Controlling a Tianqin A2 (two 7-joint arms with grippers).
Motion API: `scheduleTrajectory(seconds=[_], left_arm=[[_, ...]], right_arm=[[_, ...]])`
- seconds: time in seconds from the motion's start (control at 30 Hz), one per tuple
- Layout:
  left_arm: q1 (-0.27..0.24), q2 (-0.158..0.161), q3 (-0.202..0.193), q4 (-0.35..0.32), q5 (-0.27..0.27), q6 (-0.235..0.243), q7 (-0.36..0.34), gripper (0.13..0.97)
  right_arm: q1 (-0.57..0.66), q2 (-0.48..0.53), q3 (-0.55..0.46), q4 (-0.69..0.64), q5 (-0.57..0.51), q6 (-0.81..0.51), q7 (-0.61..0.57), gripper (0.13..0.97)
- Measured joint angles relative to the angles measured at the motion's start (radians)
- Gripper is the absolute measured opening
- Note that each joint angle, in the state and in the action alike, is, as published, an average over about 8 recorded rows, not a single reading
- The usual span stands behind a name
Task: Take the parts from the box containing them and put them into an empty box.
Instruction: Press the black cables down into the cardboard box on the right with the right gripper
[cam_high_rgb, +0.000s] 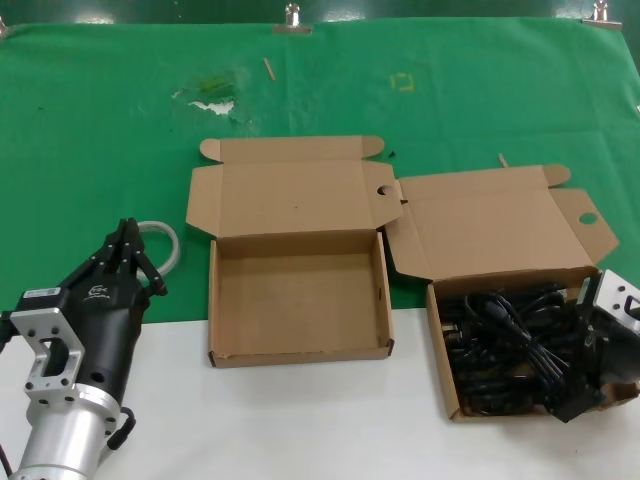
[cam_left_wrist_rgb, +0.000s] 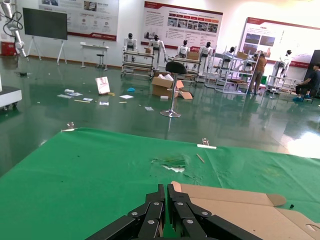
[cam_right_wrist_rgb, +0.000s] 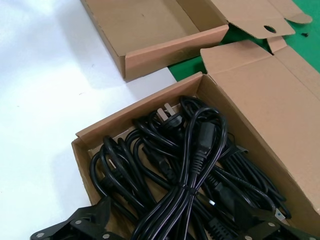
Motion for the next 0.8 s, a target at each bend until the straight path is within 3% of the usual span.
scheduleTrajectory(seconds=[0.4,0.8], left_arm=[[0.0,0.0,0.0,0.0,0.0,0.0,0.0,0.156],[0.0,0.0,0.0,0.0,0.0,0.0,0.0,0.156]], right_arm=[[-0.018,-0.015,0.017,-0.017,-0.005,0.009,-0.026,0.727],[-0.008,-0.032,0.023,-0.036,-0.013,0.011,-0.046,0.447]])
